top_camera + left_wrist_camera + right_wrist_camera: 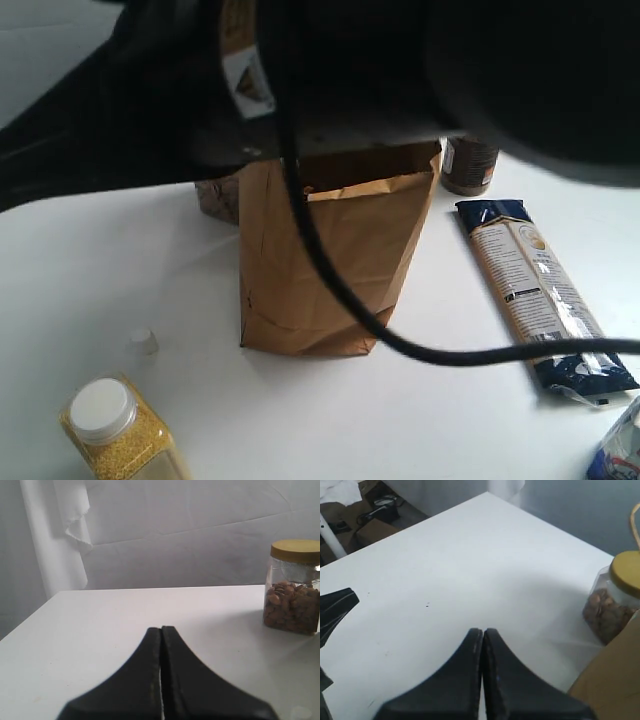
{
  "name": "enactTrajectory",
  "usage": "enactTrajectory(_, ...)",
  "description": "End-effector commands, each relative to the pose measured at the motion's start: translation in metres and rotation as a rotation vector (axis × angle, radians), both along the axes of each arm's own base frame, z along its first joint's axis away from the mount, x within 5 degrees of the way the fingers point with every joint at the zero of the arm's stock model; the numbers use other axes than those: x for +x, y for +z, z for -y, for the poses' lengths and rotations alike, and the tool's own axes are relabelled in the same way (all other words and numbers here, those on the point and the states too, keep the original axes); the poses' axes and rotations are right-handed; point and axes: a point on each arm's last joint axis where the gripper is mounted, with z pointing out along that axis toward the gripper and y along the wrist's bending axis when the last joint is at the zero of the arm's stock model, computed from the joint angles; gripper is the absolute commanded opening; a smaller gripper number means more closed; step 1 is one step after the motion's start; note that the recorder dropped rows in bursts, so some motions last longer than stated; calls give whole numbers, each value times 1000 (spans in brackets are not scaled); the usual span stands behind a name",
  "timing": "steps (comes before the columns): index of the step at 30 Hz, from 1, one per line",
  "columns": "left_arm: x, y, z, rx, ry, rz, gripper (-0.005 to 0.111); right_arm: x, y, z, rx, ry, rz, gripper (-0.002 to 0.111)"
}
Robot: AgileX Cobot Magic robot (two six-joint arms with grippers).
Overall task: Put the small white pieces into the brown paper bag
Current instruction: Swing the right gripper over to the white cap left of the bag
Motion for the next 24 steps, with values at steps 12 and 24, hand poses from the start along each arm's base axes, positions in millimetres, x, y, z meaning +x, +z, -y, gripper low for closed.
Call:
enactTrajectory(12, 0, -1, 0, 0, -8, 3, 0, 4, -62, -81, -262, -44, -203, 0)
enactTrajectory(24, 0, -1, 0, 0, -8, 3, 0, 28, -112, -94, -372, -103, -357, 18)
